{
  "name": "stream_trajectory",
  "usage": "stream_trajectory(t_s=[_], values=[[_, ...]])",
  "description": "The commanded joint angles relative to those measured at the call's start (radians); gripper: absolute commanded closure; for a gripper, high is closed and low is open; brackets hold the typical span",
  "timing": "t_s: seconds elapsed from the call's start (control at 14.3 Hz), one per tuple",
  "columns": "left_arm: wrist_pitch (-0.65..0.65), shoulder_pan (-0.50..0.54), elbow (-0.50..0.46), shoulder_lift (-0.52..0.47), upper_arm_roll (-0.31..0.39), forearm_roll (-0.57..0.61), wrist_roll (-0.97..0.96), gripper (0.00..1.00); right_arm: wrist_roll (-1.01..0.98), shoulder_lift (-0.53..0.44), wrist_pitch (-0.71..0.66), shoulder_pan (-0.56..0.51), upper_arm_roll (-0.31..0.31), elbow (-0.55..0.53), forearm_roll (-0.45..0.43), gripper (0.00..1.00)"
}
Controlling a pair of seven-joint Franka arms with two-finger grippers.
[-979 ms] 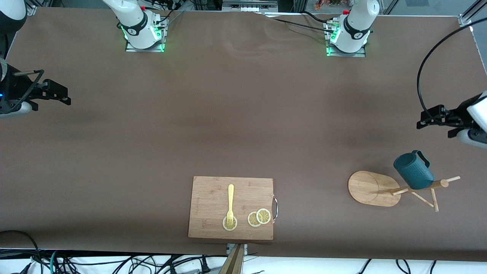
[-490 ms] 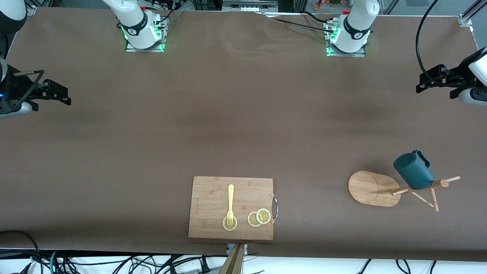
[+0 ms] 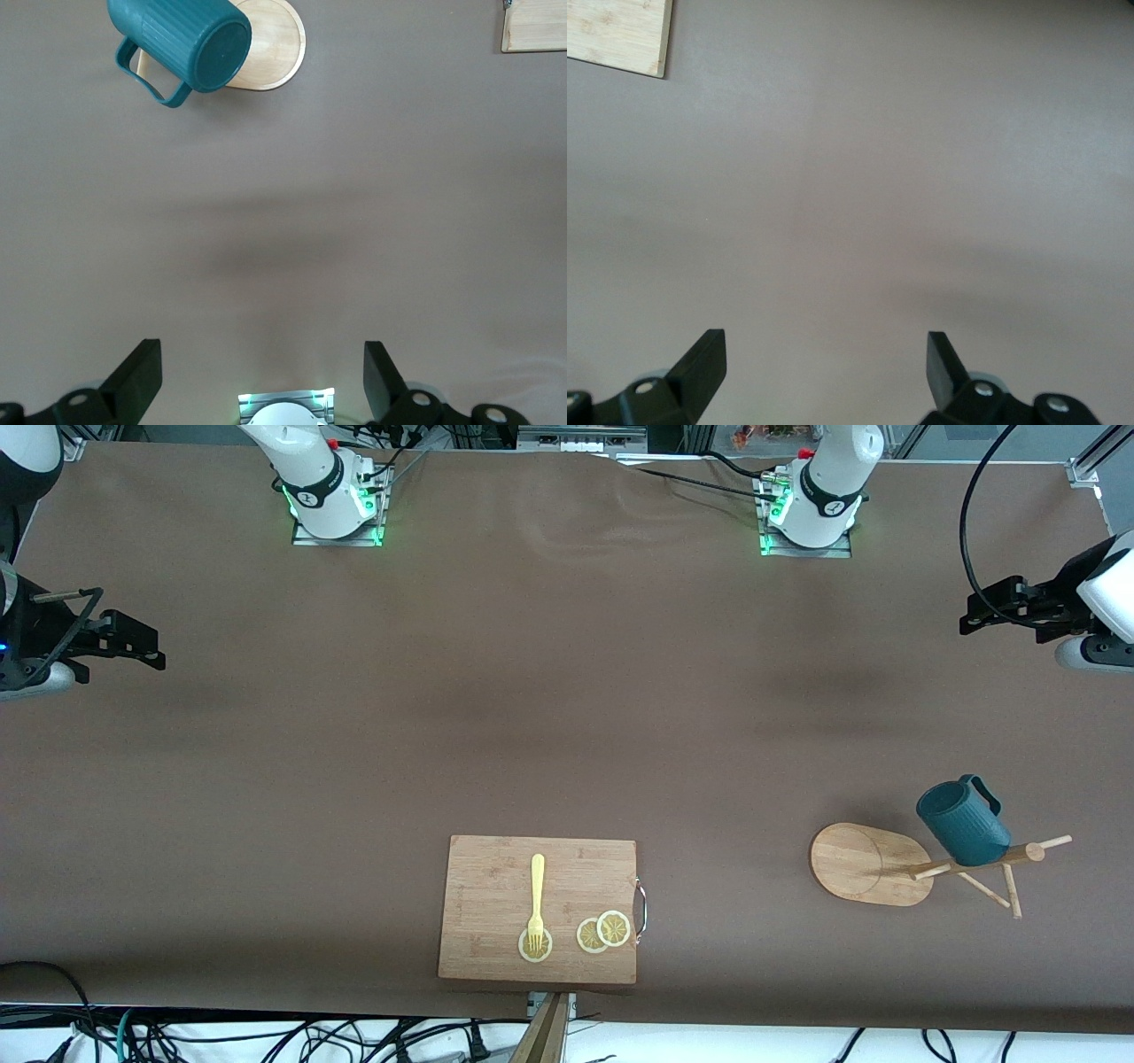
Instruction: Pass cup and hang on rack
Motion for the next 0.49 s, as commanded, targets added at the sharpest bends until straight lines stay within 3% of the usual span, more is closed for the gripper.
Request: stream_trajectory(t_s=[0.0,0.42], values=[[-0.011,0.004,0.012,0.010,0.002,0.009,-0.013,0.00,0.002,0.002,0.001,-0.012,0.007,0.008,0.018,0.00],[-0.014,-0.009,0.049,0.039,-0.001,0.023,-0.016,0.00,0.013,0.003,0.000,-0.029,0.007,0.008,0.053,0.00]])
